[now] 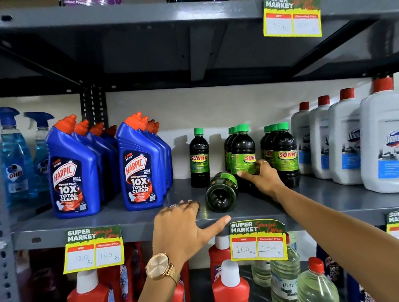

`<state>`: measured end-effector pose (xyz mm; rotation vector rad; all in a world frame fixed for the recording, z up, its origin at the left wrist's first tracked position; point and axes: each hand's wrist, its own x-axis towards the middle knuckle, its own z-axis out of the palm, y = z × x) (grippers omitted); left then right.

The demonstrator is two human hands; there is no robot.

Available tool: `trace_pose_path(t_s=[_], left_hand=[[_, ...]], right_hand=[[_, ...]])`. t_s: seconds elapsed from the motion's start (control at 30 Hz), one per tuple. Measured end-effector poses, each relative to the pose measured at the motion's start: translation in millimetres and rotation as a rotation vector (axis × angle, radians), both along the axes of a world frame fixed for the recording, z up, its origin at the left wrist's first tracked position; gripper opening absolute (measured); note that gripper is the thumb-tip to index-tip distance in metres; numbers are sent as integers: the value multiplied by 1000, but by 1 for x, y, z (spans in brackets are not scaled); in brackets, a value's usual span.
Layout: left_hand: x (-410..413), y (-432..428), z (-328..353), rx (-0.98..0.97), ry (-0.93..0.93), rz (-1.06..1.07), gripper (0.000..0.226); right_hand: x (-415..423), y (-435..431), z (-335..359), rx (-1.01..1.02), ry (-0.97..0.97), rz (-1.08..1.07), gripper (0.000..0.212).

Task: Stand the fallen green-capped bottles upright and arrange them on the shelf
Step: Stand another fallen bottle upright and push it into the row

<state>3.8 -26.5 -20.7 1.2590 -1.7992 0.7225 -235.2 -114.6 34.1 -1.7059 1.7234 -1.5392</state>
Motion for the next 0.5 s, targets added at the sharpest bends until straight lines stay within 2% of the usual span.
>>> trace_pose_path(t_s=[0.1,0.3,0.5], left_hand=[[0,-1,-1,-5,5,0,82],[0,-1,-1,-4,5,-4,82],[1,0,0,-1,10,-18,81]], right_hand=[[2,-3,1,-20,27,-57,76],[3,-12,-1,63,65,-71,74],[3,-8,0,105,1,-56,74]])
